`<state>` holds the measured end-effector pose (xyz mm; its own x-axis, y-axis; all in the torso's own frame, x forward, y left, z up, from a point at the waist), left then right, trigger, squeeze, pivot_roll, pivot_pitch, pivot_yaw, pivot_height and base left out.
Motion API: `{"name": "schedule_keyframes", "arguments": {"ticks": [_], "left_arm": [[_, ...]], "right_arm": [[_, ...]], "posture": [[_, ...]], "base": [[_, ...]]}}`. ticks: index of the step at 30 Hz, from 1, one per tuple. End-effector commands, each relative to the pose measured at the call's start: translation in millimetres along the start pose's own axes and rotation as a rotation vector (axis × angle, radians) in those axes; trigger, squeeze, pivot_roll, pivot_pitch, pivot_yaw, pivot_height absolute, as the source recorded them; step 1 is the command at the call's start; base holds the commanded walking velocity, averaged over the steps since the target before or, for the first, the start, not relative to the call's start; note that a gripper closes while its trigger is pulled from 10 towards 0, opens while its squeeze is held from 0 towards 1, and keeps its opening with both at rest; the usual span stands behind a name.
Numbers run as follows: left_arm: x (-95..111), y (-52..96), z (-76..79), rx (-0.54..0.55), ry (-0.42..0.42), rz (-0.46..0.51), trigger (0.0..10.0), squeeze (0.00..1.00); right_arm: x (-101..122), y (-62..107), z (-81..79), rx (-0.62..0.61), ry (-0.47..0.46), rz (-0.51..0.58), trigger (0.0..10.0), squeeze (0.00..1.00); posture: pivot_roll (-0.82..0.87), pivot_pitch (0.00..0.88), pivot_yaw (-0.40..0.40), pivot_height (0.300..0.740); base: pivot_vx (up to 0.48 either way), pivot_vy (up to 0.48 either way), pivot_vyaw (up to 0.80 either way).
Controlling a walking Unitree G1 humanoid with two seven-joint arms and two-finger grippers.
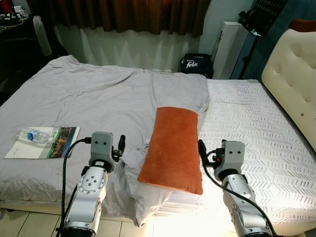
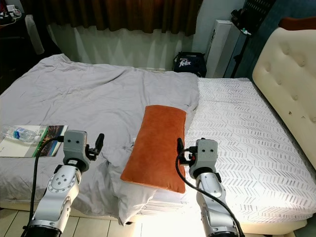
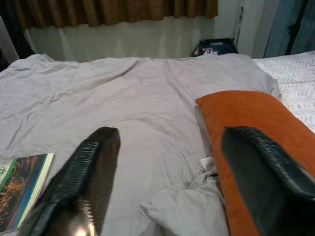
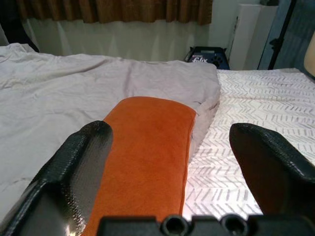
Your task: Clean up the room
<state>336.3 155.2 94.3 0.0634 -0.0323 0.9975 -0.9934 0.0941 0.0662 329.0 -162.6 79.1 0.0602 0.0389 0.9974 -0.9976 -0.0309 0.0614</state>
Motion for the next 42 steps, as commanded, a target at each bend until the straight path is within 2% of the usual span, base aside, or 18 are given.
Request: {"name": "schedule_keyframes", "arguments": {"ticks": [1,5,6,7,8,9,10,19,26,29,33,36,41,42], "left_arm": [[-1.5,-1.2,4.8,-0.040,0.014,-0.009,10.0,1.00],[-2.4,-0.7,7.0,-0.072,0.020,-0.015,10.0,1.00],[-3.2,-0.8,7.2,-0.073,0.025,-0.019,10.0,1.00],[-3.9,-0.7,7.5,-0.076,0.028,-0.023,10.0,1.00],[-3.9,-0.7,7.5,-0.076,0.028,-0.023,10.0,1.00],[-3.9,-0.8,8.4,-0.083,0.033,-0.023,10.0,0.77],[-3.4,-0.9,10.7,-0.100,0.035,-0.021,10.0,0.00],[-3.2,-0.3,16.8,-0.146,0.039,-0.018,10.0,0.00],[-3.2,0.5,25.3,-0.186,0.026,-0.015,10.0,0.00],[-6.1,0.3,29.4,-0.190,-0.029,-0.028,10.0,0.00],[-6.2,-0.6,27.0,-0.176,-0.053,-0.024,10.0,0.00],[-7.3,-1.0,24.3,-0.160,-0.002,-0.027,10.0,0.00],[-13.4,-3.1,28.0,-0.167,-0.003,-0.050,10.0,0.00],[-15.6,-6.7,22.8,-0.124,-0.015,-0.066,10.0,0.00]], "right_arm": [[-0.5,0.6,3.5,-0.011,0.012,0.002,10.0,1.00],[-1.7,1.1,5.9,-0.027,0.054,-0.007,10.0,1.00],[-1.5,1.1,5.9,-0.027,0.056,-0.005,10.0,0.85],[-1.4,1.1,5.4,-0.023,0.053,-0.003,10.0,0.35],[-1.4,1.1,5.4,-0.023,0.053,-0.003,10.0,0.35],[-1.3,1.2,5.0,-0.020,0.048,-0.001,10.0,0.00],[-1.6,1.5,4.9,-0.020,0.044,-0.002,10.0,0.00],[-1.6,2.9,4.0,-0.019,0.030,0.000,10.0,0.00],[-3.8,4.0,5.0,-0.021,-0.005,-0.013,10.0,0.00],[-5.7,4.7,6.9,-0.030,-0.010,-0.021,10.0,0.00],[-4.5,5.2,2.5,-0.014,0.022,-0.012,10.0,0.00],[-4.2,5.4,1.9,-0.015,0.012,-0.009,10.0,0.00],[-11.1,5.2,2.6,-0.015,0.019,-0.046,10.0,0.00],[-13.6,5.3,2.3,-0.015,0.019,-0.056,10.0,0.00]], "posture": [[0.02,0.000,-0.055,0.740],[0.02,0.000,-0.053,0.740],[0.02,0.000,-0.051,0.740],[0.02,0.000,-0.050,0.740],[0.02,0.000,-0.050,0.740],[0.02,0.000,-0.049,0.740],[0.02,0.000,-0.050,0.740],[0.02,0.000,-0.046,0.740],[0.02,0.000,-0.046,0.740],[0.01,0.000,-0.045,0.740],[0.01,0.000,-0.045,0.740],[0.01,0.000,-0.044,0.740],[0.01,0.000,-0.044,0.740],[0.01,0.000,-0.043,0.740]], "base": [[0.274,0.000,0.00],[0.421,0.000,0.00],[0.446,0.000,0.00],[0.446,0.000,0.00],[0.446,0.000,0.00],[0.446,0.000,0.00],[0.446,0.000,0.00],[0.446,0.000,0.00],[0.446,0.000,-0.74],[0.155,0.000,-0.75],[0.000,0.000,-0.37],[0.110,-0.206,0.00],[0.328,-0.347,0.00],[0.322,0.000,0.00]]}}
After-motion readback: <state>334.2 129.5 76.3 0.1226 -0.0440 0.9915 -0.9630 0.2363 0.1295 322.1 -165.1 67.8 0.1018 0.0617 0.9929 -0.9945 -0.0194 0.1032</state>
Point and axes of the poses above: a point about 5 cm out from each wrist's last joint towards the gripper, its own y axis pointing back from the gripper into the wrist, its own x axis along the axis of the wrist's last joint, z = x × y, the point moved 4 cm from there along -y, pointing out of the wrist towards the gripper, and after that the axes turned 4 degrees about y, right-handed, at the moved point
